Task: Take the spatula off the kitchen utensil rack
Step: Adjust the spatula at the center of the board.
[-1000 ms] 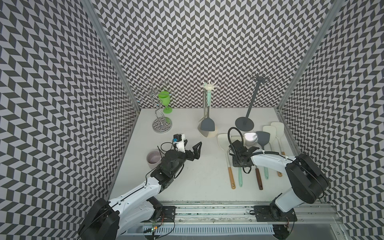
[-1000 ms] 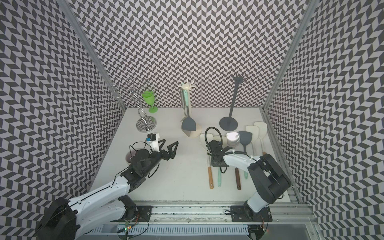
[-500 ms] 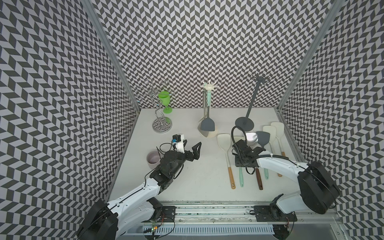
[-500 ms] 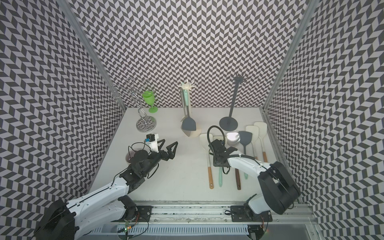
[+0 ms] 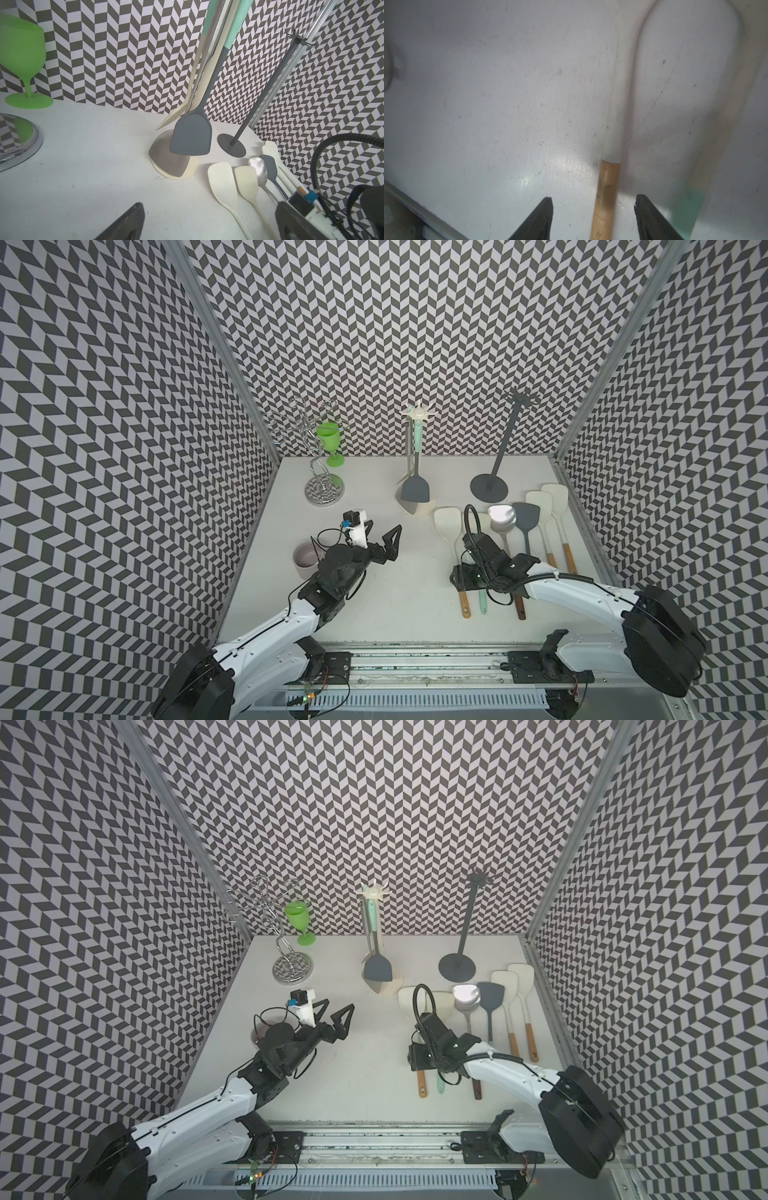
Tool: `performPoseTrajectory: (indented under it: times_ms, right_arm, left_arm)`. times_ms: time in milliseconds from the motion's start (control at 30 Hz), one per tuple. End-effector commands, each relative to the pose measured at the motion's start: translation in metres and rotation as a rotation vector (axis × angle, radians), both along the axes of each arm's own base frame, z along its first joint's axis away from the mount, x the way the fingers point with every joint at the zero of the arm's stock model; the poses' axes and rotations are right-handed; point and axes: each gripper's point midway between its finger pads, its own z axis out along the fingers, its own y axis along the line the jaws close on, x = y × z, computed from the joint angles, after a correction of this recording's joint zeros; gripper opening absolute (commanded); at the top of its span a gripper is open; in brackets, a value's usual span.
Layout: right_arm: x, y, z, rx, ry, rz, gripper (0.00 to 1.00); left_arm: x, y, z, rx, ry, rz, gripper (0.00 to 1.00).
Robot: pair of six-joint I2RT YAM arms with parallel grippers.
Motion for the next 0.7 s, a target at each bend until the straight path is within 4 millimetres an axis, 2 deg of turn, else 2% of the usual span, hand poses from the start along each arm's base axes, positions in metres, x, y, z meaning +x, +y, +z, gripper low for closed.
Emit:
performPoseTrajectory:
  times_ms: [0, 267, 500, 667]
  right_arm:
    - [-0.004, 0.013, -0.005, 0.043, 0.011, 0.015, 0.64]
    - [-0.016, 0.021, -0.020, 0.025, 0.064, 0.034, 0.64]
    - [-0.018, 0.026, -0.016, 0.016, 0.057, 0.032, 0.64]
    - [-0.017, 0.023, -0.003, 0.017, 0.031, 0.013, 0.64]
  left_arm:
    - [-0.001, 0.003, 0.006, -0.007, -0.030, 0.008, 1.00]
    - [-0.002, 0.003, 0.008, -0.010, -0.036, 0.004, 1.00]
    - [-0.005, 0.006, 0.013, -0.020, -0.049, 0.005, 1.00]
    - [-0.006, 0.008, 0.017, -0.027, -0.058, 0.012, 1.00]
